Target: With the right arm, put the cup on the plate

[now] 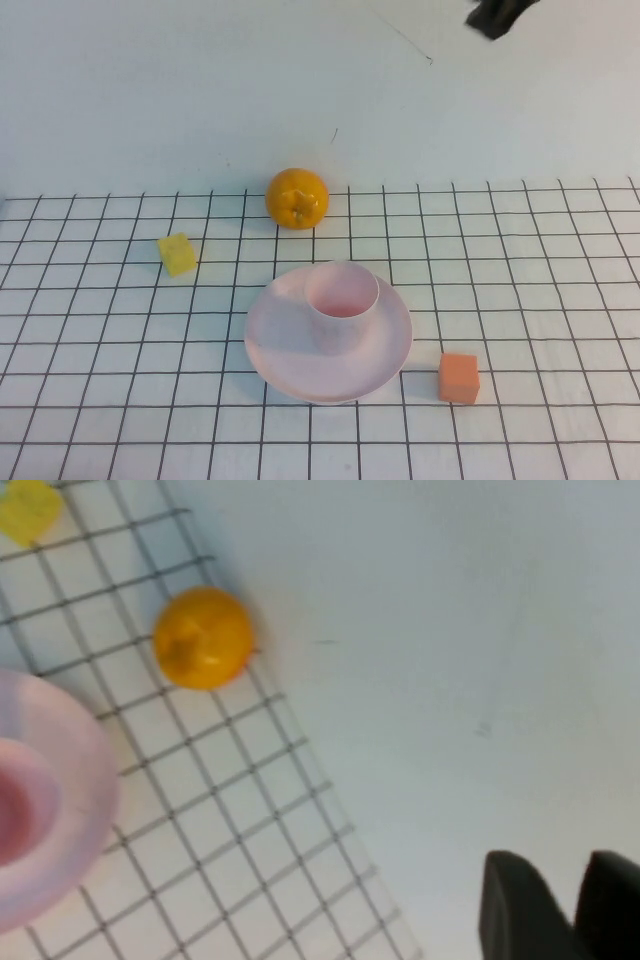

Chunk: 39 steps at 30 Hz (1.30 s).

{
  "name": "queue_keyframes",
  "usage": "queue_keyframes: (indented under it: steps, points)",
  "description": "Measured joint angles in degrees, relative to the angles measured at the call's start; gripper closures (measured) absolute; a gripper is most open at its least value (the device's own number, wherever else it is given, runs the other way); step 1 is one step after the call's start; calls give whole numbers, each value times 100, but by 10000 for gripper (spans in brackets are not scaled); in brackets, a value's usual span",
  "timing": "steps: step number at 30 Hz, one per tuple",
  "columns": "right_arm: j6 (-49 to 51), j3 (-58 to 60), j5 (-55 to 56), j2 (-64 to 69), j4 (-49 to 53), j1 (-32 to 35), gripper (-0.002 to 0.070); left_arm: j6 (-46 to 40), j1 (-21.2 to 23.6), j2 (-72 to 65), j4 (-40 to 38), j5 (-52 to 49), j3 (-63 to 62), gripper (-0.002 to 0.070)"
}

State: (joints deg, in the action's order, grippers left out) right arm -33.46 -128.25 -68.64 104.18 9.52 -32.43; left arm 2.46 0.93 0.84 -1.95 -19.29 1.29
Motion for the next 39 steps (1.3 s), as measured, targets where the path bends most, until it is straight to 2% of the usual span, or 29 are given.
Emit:
queue_keyframes:
  steps: [2,4,9,12,18,28,33,39]
  points:
    - [284,-12,-74,-288,573,12,598,0,0,0,0,0,0,678]
    - [566,-12,-162,-522,945,96,645,0,0,0,0,0,0,678]
    - [752,100,-312,-1036,883,525,675,0,0,0,0,0,0,678]
    - [792,562,-289,-1493,752,818,677,0,0,0,0,0,0,678]
    - [1153,2319,420,-2819,654,1030,678,0,0,0,0,0,0,678]
    - [2236,6383,2361,-5661,476,1030,678,0,0,0,0,0,0,678]
    - [2750,7874,2521,-7156,371,1030,678,0,0,0,0,0,0,678]
    - [2875,9096,2543,-8802,-39,1030,678,0,0,0,0,0,0,678]
